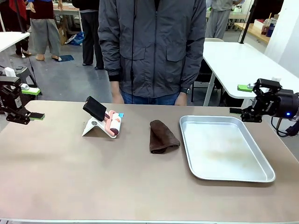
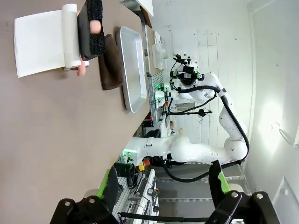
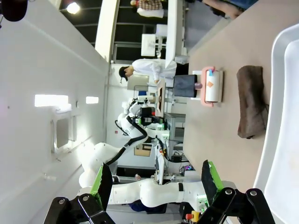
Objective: Clean the surface of the table.
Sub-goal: Return the Lint Roller and towel to their original positions.
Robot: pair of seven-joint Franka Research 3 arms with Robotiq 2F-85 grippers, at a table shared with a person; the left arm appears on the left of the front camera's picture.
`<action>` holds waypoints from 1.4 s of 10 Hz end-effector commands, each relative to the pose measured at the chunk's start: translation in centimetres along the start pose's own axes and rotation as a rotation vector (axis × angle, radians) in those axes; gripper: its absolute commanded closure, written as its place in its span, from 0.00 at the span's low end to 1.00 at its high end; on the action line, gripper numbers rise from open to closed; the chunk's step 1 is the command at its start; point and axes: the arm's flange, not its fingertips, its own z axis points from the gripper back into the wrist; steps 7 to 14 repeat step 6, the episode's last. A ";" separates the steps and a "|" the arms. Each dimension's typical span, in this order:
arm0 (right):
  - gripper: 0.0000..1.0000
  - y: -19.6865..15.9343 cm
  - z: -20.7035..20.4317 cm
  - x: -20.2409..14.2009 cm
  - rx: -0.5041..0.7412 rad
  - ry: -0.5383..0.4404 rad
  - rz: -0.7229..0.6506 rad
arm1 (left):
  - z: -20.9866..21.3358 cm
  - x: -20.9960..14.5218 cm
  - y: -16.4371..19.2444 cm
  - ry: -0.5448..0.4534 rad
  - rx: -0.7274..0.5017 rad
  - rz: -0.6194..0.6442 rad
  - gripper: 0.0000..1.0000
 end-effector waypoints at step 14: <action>0.00 0.1 0.2 0.3 -0.006 0.012 0.010 | 0.1 -0.2 -0.5 0.000 -0.011 -0.003 0.00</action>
